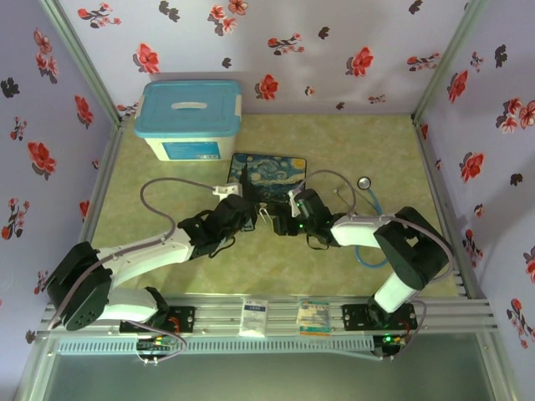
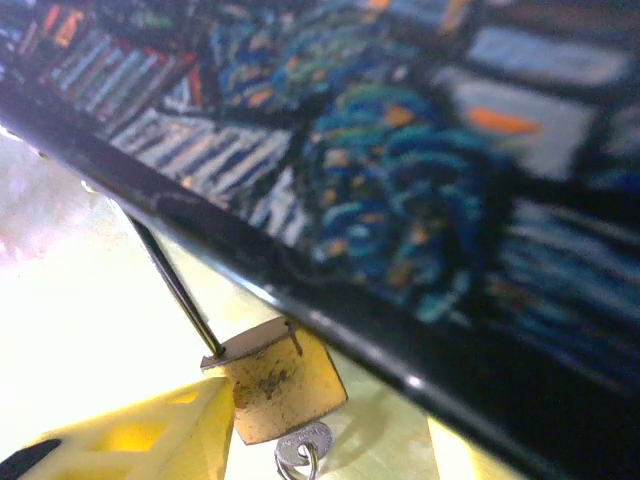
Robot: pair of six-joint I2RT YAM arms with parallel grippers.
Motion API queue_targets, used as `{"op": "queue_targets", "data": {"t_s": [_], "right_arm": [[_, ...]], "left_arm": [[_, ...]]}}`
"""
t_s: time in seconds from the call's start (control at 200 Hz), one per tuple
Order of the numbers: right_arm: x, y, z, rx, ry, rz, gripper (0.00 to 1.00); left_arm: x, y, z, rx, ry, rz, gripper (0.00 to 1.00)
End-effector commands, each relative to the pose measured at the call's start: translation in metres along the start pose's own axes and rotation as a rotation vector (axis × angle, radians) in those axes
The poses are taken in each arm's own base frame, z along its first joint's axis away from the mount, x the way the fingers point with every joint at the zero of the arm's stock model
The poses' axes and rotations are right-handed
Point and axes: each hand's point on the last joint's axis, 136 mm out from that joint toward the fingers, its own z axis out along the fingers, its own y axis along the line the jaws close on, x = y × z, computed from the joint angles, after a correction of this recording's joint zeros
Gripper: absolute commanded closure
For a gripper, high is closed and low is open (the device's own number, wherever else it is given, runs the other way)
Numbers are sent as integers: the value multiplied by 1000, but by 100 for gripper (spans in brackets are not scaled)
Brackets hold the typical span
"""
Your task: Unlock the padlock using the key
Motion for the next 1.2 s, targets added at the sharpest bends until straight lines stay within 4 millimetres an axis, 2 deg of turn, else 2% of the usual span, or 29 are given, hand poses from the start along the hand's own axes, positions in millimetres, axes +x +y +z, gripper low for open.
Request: {"op": "queue_targets", "data": {"t_s": [0.0,0.215,0.53,0.705,1.195], "right_arm": [[-17,7,4,-25,-39,-30,45],[-17,1,8,7,-33,-36,45],[-18,5,-6,63,-83,-61,44],[-11,6,1,94,-55,-95,44],[-5,4,15,105,-18,-127,43]], "left_arm": [[-3,6,-2,-7,-25,-31,71],[-1,8,-1,-7,-24,-39,71],[0,10,-1,-6,-27,-43,71],[0,13,0,-10,-28,-46,71],[3,15,0,-9,-28,-60,71]]}}
